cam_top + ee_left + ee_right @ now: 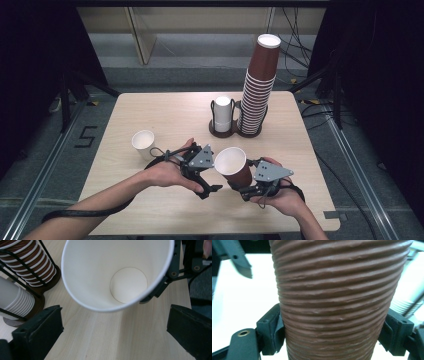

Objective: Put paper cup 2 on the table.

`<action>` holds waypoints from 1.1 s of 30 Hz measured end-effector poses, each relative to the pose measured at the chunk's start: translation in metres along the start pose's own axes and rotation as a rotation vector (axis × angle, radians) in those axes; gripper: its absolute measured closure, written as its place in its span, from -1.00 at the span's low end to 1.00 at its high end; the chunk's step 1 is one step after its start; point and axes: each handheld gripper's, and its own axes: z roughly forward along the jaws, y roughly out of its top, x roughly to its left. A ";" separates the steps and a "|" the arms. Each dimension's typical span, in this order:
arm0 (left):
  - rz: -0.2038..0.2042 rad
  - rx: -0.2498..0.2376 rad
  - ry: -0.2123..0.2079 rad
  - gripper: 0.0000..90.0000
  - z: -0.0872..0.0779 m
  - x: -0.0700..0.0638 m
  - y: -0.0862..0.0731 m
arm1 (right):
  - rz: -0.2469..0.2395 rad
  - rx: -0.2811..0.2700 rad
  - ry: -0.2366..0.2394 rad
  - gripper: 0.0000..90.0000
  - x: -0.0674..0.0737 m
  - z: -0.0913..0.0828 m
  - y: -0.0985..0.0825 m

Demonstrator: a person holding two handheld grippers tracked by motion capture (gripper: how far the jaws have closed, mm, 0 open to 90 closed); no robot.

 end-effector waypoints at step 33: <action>-0.377 -0.357 0.032 -1.00 0.033 0.000 -0.005 | 0.199 -0.103 -0.069 -0.55 0.004 0.014 -0.009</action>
